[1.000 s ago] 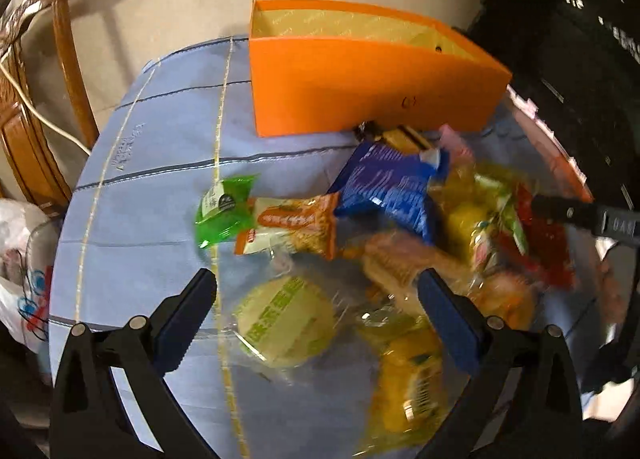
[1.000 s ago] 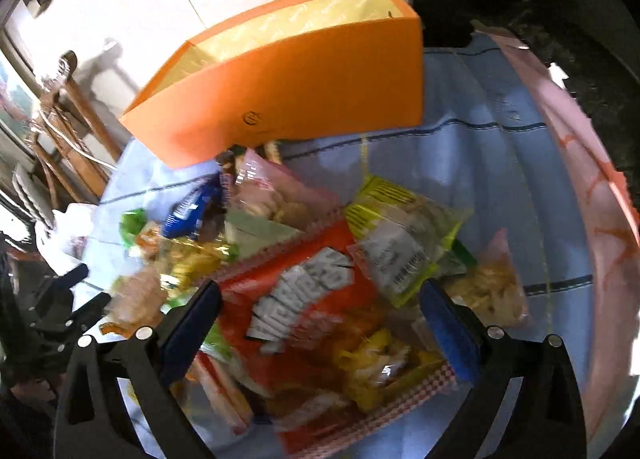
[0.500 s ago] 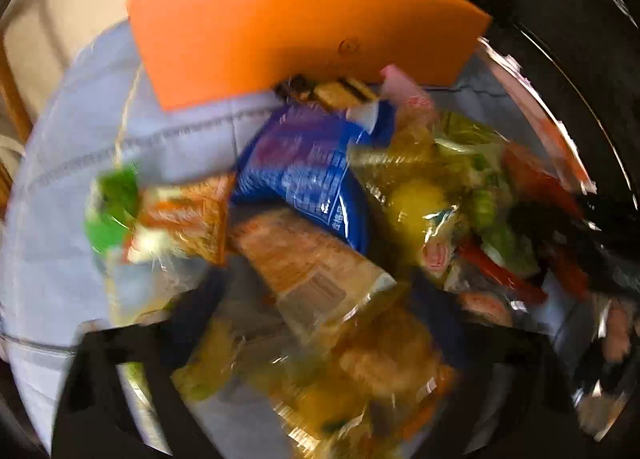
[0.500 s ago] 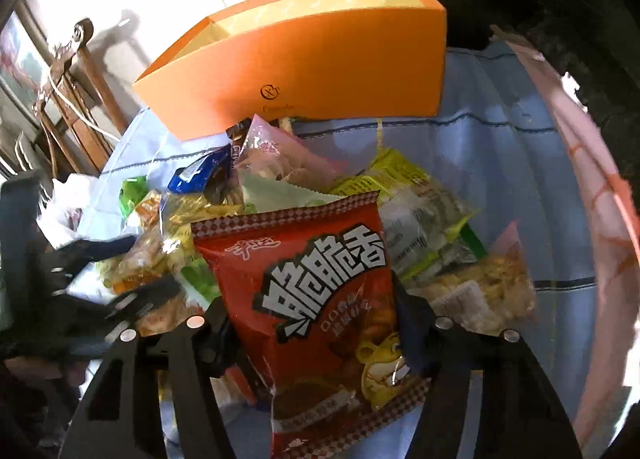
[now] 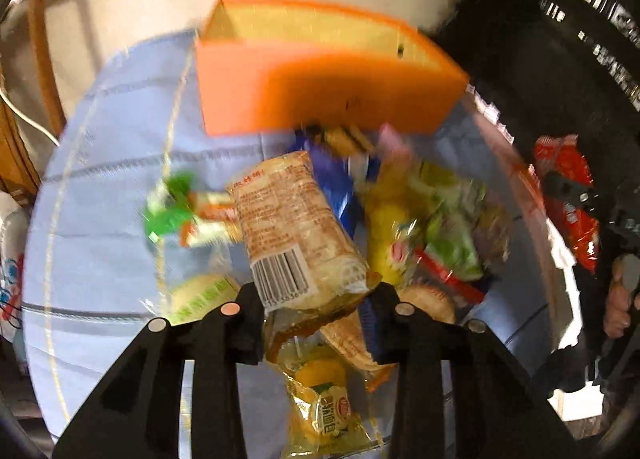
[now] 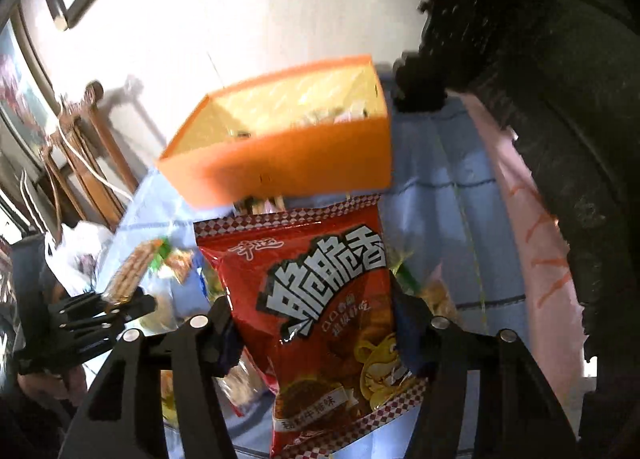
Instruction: Organize snacks
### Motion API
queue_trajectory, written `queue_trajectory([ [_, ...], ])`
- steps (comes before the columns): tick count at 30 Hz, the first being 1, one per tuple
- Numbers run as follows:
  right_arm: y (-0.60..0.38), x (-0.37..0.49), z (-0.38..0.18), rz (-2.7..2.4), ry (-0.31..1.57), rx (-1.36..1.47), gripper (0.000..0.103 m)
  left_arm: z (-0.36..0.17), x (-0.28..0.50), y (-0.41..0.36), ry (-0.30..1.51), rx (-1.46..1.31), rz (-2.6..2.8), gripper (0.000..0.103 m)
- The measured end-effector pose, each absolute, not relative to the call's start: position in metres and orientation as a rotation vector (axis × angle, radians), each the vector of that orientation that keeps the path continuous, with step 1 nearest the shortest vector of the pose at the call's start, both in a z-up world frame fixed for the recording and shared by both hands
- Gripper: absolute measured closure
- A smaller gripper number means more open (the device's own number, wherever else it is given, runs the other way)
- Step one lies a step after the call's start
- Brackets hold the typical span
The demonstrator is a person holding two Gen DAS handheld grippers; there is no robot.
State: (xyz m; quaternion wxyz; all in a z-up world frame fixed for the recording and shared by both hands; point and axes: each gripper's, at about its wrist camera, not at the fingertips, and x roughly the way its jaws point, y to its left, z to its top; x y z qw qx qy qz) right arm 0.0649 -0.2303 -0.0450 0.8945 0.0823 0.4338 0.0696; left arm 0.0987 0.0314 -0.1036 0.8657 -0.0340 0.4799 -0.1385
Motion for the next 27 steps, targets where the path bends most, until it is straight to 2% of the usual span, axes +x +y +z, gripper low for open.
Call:
queue_trajectory([
  [5, -0.231, 0.080, -0.016, 0.155, 0.804, 0.186, 0.042, -0.051, 0.113, 0.034, 0.888, -0.069, -0.295, 0.069],
  [10, -0.230, 0.135, 0.005, 0.151, 0.721, 0.195, 0.042, -0.006, 0.175, 0.025, 0.755, 0.017, -0.238, 0.069],
  [16, -0.231, 0.239, 0.015, 0.151, 0.768, 0.220, 0.042, -0.005, 0.273, 0.023, 0.806, -0.023, -0.183, 0.069],
  [20, -0.228, 0.278, 0.010, 0.143, 0.810, 0.227, 0.043, -0.010, 0.299, 0.014, 0.827, 0.032, -0.184, 0.069],
  [21, -0.226, 0.285, 0.008, 0.141, 0.818, 0.214, 0.043, -0.011, 0.301, 0.014, 0.825, 0.042, -0.186, 0.065],
  [22, -0.224, 0.295, 0.003, 0.151, 0.838, 0.210, 0.042, -0.014, 0.304, 0.015, 0.813, 0.048, -0.158, 0.042],
  [23, -0.222, 0.300, 0.000, 0.153, 0.853, 0.211, 0.034, -0.016, 0.308, 0.014, 0.810, 0.052, -0.108, 0.016],
  [24, -0.222, 0.305, -0.004, 0.139, 0.878, 0.201, 0.017, -0.018, 0.309, 0.016, 0.799, 0.048, -0.051, 0.005],
  [25, -0.221, 0.306, -0.008, 0.102, 0.907, 0.171, 0.004, -0.019, 0.308, 0.021, 0.776, 0.034, -0.022, 0.004],
  [27, -0.225, 0.299, -0.010, 0.096, 0.889, 0.149, 0.004, -0.025, 0.304, 0.030, 0.792, 0.021, -0.022, 0.004],
])
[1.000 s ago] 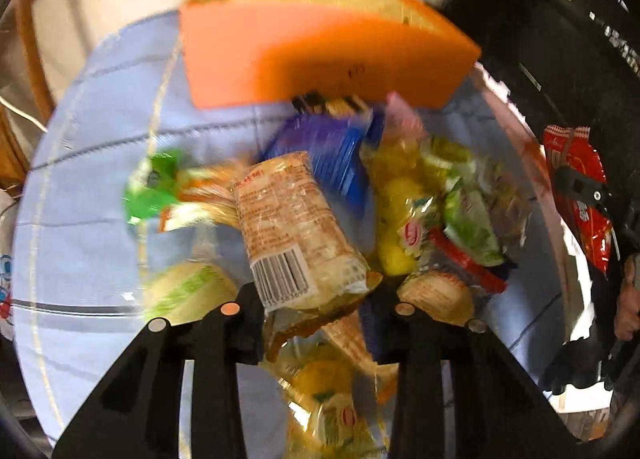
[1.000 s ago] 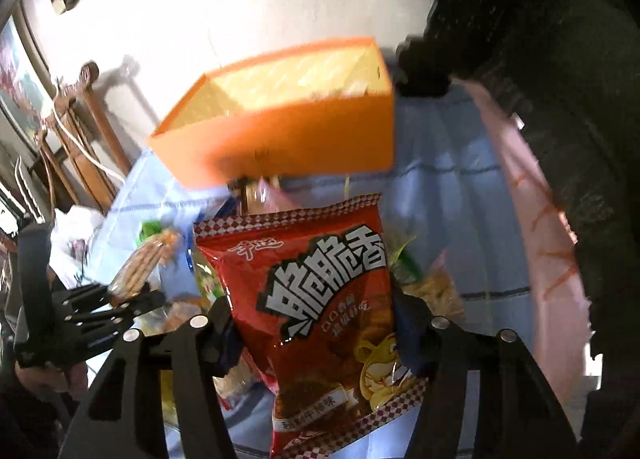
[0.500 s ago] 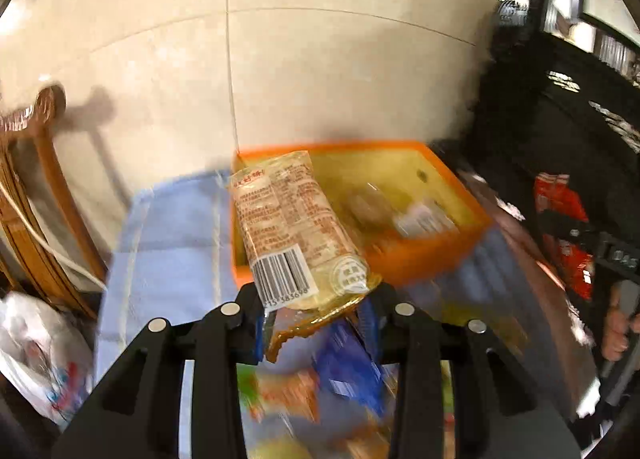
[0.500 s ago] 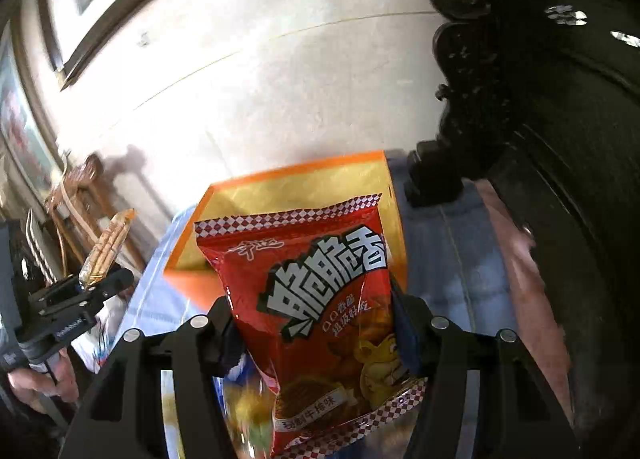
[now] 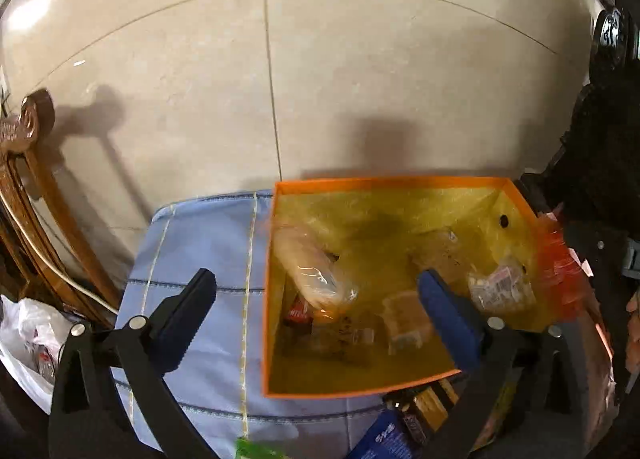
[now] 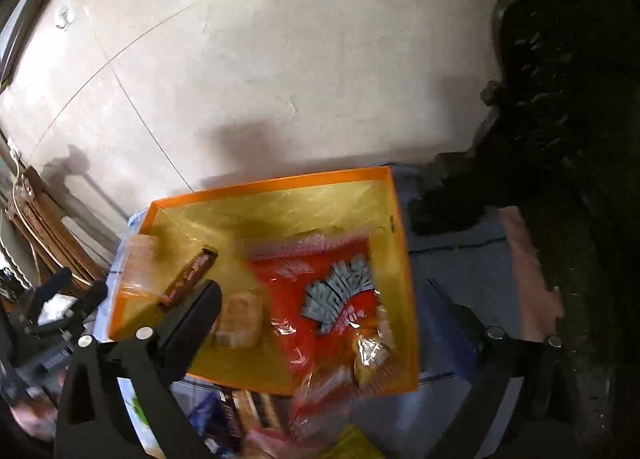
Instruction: Organize snacks
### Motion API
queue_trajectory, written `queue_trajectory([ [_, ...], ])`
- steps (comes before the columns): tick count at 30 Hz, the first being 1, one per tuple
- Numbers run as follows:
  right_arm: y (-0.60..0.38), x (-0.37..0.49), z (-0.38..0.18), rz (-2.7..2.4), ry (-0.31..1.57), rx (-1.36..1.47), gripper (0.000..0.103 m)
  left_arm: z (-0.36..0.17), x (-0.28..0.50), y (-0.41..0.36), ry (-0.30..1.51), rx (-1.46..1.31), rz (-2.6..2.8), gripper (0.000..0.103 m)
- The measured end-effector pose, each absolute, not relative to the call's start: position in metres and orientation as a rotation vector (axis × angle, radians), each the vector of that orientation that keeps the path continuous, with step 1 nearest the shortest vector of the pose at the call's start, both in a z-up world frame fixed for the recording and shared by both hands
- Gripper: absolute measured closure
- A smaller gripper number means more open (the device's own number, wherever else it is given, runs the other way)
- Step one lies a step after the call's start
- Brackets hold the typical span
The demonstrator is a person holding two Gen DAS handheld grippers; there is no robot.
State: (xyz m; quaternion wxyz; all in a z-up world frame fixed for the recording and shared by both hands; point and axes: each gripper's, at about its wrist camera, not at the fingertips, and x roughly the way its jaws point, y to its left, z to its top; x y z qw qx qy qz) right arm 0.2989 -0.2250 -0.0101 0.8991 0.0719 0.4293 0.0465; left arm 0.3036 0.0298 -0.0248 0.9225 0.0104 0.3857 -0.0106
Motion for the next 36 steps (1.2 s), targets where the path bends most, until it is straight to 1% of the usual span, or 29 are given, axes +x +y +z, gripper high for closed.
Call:
queue_trajectory([
  [3, -0.234, 0.275, -0.017, 0.102, 0.924, 0.148, 0.004, -0.034, 0.282, 0.042, 0.828, 0.021, -0.032, 0.004],
  [6, -0.244, 0.245, -0.033, 0.063, 0.969, 0.152, 0.004, -0.059, 0.249, 0.057, 0.880, 0.067, -0.034, 0.004],
  [10, -0.244, 0.206, -0.082, 0.063, 1.049, 0.059, 0.004, -0.088, 0.205, 0.063, 0.915, 0.101, -0.189, 0.004],
  [12, -0.240, 0.194, -0.112, 0.140, 1.113, 0.011, 0.004, -0.106, 0.190, 0.058, 0.913, 0.217, -0.251, 0.004],
  [15, -0.233, 0.182, -0.142, 0.236, 1.182, -0.094, 0.004, -0.145, 0.170, 0.040, 0.896, 0.528, -0.414, 0.004],
  [19, -0.228, 0.181, -0.160, 0.315, 1.187, -0.196, 0.004, -0.185, 0.158, 0.024, 0.928, 0.861, -0.656, 0.004],
  [21, -0.224, 0.184, -0.166, 0.341, 1.188, -0.224, 0.004, -0.190, 0.161, 0.026, 0.953, 0.845, -0.771, 0.004],
  [22, -0.220, 0.185, -0.169, 0.354, 1.178, -0.257, 0.004, -0.197, 0.168, 0.027, 1.004, 0.824, -0.801, 0.004],
  [24, -0.211, 0.188, -0.174, 0.358, 1.148, -0.309, 0.004, -0.200, 0.180, 0.035, 1.036, 0.740, -0.827, 0.004],
  [25, -0.209, 0.189, -0.176, 0.351, 1.143, -0.316, 0.007, -0.201, 0.186, 0.040, 1.076, 0.674, -0.807, 0.004],
  [26, -0.207, 0.189, -0.177, 0.328, 1.138, -0.308, 0.030, -0.201, 0.188, 0.043, 1.107, 0.631, -0.777, 0.005],
  [27, -0.205, 0.188, -0.178, 0.293, 1.142, -0.291, 0.033, -0.200, 0.185, 0.047, 1.135, 0.572, -0.745, 0.016],
  [28, -0.201, 0.185, -0.177, 0.222, 1.131, -0.294, 0.038, -0.196, 0.181, 0.049, 1.123, 0.542, -0.715, 0.045],
  [29, -0.198, 0.181, -0.175, 0.192, 1.113, -0.290, 0.040, -0.190, 0.174, 0.053, 1.107, 0.487, -0.680, 0.056],
  [30, -0.194, 0.174, -0.173, 0.174, 1.090, -0.265, 0.040, -0.186, 0.168, 0.057, 1.106, 0.426, -0.647, 0.060],
  [32, -0.190, 0.161, -0.168, 0.156, 1.075, -0.210, 0.041, -0.187, 0.159, 0.060, 1.112, 0.368, -0.597, 0.067],
  [35, -0.192, 0.149, -0.159, 0.098, 1.059, -0.150, 0.042, -0.187, 0.155, 0.057, 1.119, 0.322, -0.492, 0.070],
  [36, -0.196, 0.145, -0.154, 0.084, 1.050, -0.114, 0.042, -0.184, 0.156, 0.056, 1.131, 0.294, -0.461, 0.073],
])
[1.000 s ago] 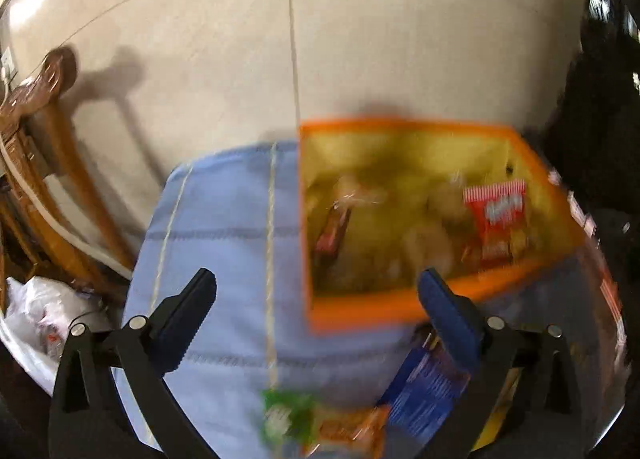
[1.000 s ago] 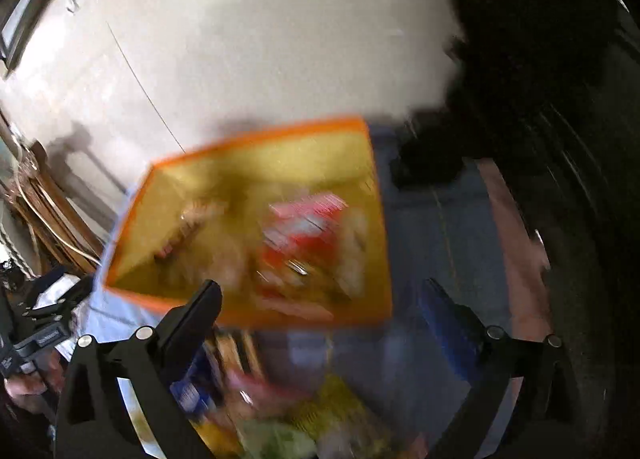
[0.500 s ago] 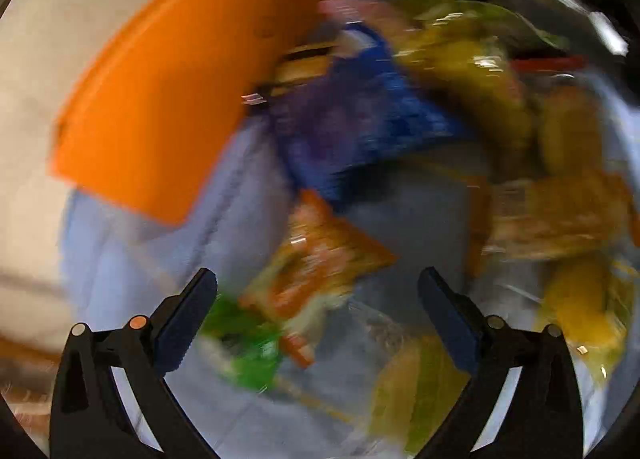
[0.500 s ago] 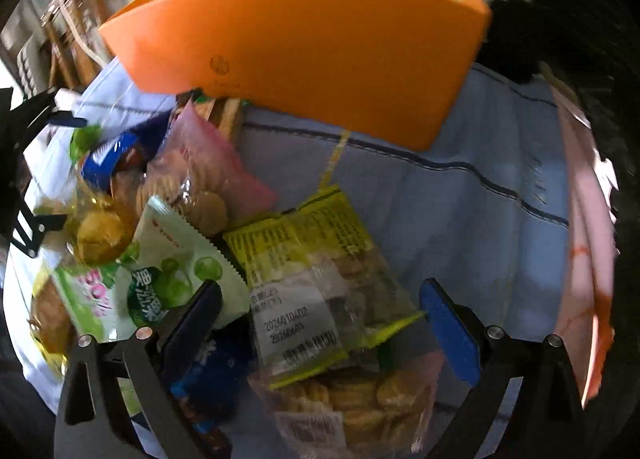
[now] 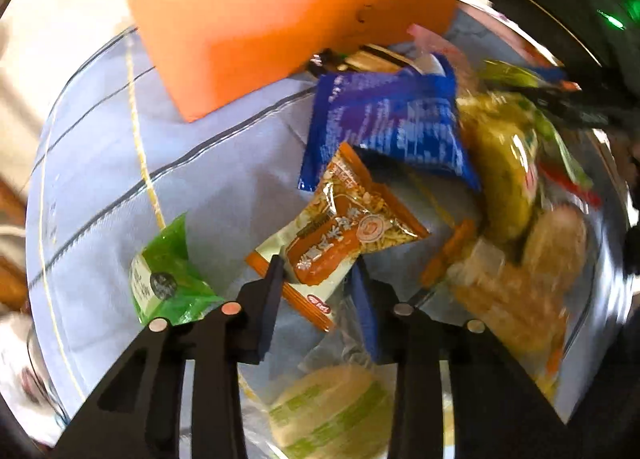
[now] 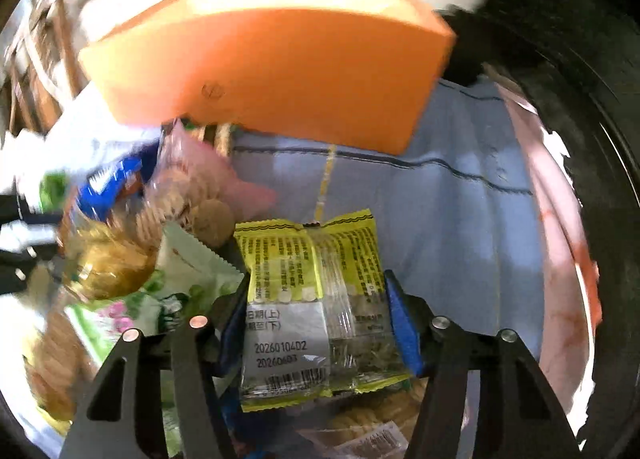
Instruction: Organize snacks
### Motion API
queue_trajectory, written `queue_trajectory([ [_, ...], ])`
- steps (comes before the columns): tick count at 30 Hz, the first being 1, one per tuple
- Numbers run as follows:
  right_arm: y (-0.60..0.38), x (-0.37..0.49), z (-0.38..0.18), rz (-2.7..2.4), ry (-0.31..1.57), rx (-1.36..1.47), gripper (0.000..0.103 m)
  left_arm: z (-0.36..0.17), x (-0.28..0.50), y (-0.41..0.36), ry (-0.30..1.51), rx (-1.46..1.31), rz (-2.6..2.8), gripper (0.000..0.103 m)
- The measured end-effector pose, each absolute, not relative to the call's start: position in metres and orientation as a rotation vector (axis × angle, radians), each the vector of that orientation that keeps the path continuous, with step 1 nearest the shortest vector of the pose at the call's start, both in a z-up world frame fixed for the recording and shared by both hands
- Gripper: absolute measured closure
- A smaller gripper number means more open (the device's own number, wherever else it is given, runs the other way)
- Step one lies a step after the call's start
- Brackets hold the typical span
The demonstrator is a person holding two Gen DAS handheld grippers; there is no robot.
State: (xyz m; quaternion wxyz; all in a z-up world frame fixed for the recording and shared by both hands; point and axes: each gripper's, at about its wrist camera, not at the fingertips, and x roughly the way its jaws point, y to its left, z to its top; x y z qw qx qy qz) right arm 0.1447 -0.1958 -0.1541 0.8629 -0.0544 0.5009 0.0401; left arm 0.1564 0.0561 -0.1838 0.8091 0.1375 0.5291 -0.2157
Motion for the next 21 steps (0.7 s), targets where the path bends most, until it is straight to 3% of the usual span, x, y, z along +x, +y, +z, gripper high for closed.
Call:
queue_trajectory([
  [6, -0.243, 0.131, -0.106, 0.005, 0.976, 0.074, 0.042, -0.135, 0.163, 0.075, 1.073, -0.042, -0.483, 0.076],
  [8, -0.253, 0.129, -0.089, -0.001, 0.944, 0.107, 0.042, -0.113, 0.168, 0.083, 1.043, -0.196, -0.523, 0.083],
  [9, -0.258, 0.129, -0.083, 0.001, 0.930, 0.117, 0.042, -0.102, 0.168, 0.083, 1.025, -0.192, -0.514, 0.090],
  [13, -0.253, 0.141, -0.042, 0.001, 0.821, 0.081, 0.042, -0.060, 0.177, 0.077, 0.914, -0.069, -0.513, 0.098],
  [17, -0.256, 0.158, -0.018, 0.052, 0.767, 0.149, 0.042, -0.051, 0.189, 0.067, 0.899, 0.034, -0.524, 0.098],
  [18, -0.255, 0.159, -0.014, 0.058, 0.757, 0.146, 0.042, -0.061, 0.190, 0.062, 0.918, 0.114, -0.506, 0.070],
  [19, -0.254, 0.158, -0.013, 0.062, 0.750, 0.141, 0.042, -0.071, 0.187, 0.054, 0.941, 0.194, -0.500, 0.016],
  [20, -0.253, 0.156, -0.013, 0.063, 0.743, 0.134, 0.042, -0.084, 0.185, 0.051, 0.953, 0.260, -0.492, 0.004],
  [21, -0.253, 0.156, -0.012, 0.059, 0.742, 0.133, 0.042, -0.095, 0.182, 0.051, 0.945, 0.318, -0.469, 0.005],
])
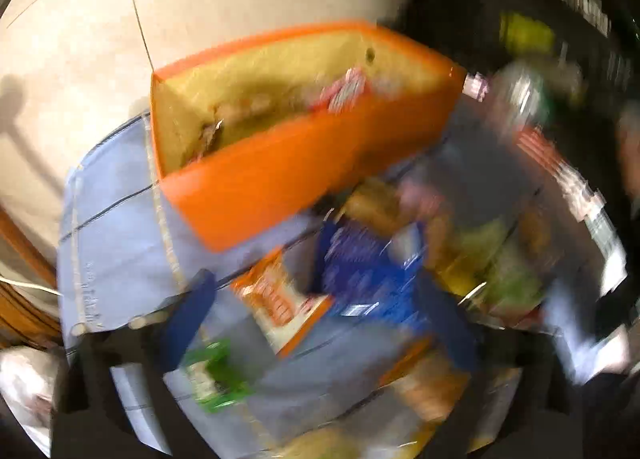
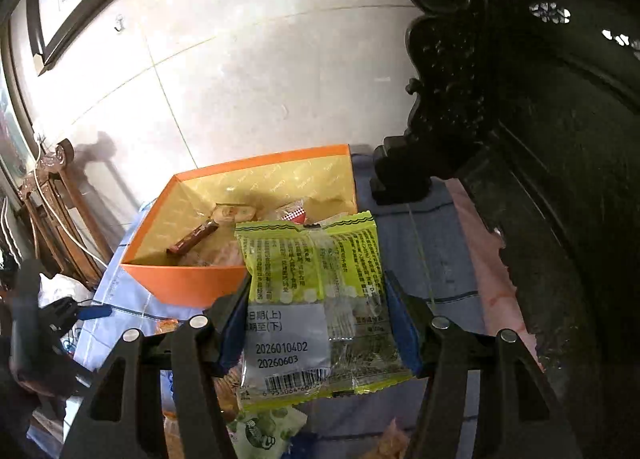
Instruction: Organize snacks
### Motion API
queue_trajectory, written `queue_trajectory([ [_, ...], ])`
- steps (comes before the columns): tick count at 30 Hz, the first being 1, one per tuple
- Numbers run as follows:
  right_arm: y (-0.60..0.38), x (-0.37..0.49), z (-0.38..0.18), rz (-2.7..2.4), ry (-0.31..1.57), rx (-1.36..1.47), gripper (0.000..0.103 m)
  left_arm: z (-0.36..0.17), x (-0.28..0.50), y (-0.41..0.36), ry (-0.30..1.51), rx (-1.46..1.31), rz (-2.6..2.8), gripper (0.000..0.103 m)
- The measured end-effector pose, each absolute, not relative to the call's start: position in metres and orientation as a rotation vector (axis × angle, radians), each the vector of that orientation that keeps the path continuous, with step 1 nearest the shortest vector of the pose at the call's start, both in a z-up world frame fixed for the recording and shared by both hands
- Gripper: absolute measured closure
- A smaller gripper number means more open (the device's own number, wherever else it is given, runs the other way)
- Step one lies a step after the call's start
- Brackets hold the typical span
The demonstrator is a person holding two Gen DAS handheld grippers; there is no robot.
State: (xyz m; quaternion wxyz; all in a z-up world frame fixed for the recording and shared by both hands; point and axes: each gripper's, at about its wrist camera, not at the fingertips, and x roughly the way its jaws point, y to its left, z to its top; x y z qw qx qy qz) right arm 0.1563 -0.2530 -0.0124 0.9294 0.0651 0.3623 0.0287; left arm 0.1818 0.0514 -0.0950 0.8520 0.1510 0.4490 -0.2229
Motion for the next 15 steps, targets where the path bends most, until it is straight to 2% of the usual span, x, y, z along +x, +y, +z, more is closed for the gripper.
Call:
queue_trajectory([
  [2, -0.255, 0.153, -0.018, 0.065, 0.759, 0.151, 0.042, -0.120, 0.182, 0.056, 0.989, 0.421, -0.365, 0.005],
  [4, -0.256, 0.152, -0.026, 0.062, 0.778, 0.176, 0.042, -0.135, 0.184, 0.063, 1.034, 0.393, -0.345, 0.005],
  [9, -0.259, 0.149, -0.043, 0.045, 0.832, 0.225, 0.042, -0.154, 0.215, 0.088, 1.130, 0.123, -0.267, 0.006],
  [10, -0.260, 0.149, -0.047, 0.044, 0.843, 0.232, 0.042, -0.155, 0.220, 0.096, 1.139, 0.037, -0.262, 0.011],
  [11, -0.260, 0.148, -0.048, 0.040, 0.848, 0.231, 0.042, -0.158, 0.224, 0.102, 1.155, -0.037, -0.261, 0.023],
  [13, -0.262, 0.147, -0.049, 0.041, 0.853, 0.228, 0.043, -0.157, 0.229, 0.108, 1.152, -0.071, -0.220, 0.056],
  [15, -0.262, 0.147, -0.050, 0.039, 0.859, 0.235, 0.043, -0.155, 0.230, 0.107, 1.181, -0.074, -0.222, 0.064],
])
